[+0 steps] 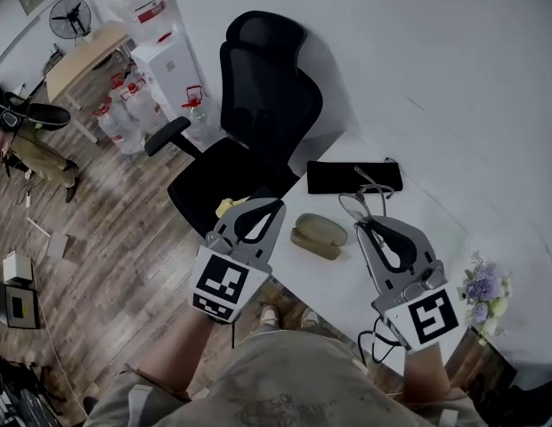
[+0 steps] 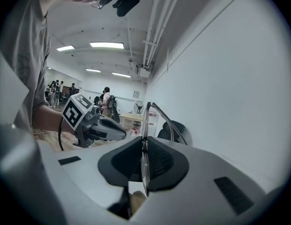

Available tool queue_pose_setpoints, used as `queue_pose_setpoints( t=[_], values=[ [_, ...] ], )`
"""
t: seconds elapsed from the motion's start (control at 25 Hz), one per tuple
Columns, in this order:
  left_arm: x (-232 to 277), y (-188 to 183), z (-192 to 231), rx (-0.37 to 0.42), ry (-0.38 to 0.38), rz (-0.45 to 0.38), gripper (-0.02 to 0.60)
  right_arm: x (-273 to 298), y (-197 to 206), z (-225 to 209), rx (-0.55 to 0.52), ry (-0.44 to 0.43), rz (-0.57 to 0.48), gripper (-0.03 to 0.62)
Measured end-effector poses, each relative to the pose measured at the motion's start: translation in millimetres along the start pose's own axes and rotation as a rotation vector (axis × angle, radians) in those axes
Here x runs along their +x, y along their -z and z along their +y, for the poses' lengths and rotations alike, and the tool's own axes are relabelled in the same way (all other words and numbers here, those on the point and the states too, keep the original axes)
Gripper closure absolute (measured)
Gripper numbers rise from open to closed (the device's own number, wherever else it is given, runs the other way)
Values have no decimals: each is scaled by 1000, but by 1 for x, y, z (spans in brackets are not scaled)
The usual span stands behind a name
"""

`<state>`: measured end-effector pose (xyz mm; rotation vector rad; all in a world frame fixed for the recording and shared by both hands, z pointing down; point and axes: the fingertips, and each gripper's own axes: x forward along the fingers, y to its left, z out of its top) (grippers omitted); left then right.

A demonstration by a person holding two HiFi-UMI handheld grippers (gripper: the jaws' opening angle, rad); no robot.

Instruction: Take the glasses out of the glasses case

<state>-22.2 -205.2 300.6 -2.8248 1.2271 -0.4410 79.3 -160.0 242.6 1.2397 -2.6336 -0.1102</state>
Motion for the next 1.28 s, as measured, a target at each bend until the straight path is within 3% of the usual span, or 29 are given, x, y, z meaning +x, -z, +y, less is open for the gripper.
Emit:
queue_pose_setpoints(
  t=[0.12, 0.44, 1.28],
  values=[
    [-13, -13, 2, -7, -20, -29, 566, -11, -3, -2, 17, 15, -20, 540],
    [-37, -26, 8, -13, -66, -74, 566, -22, 7, 10, 192, 4, -75, 540],
    [-59, -18, 0, -28, -83, -60, 566, -24, 17, 30, 157, -30, -22, 540]
  ],
)
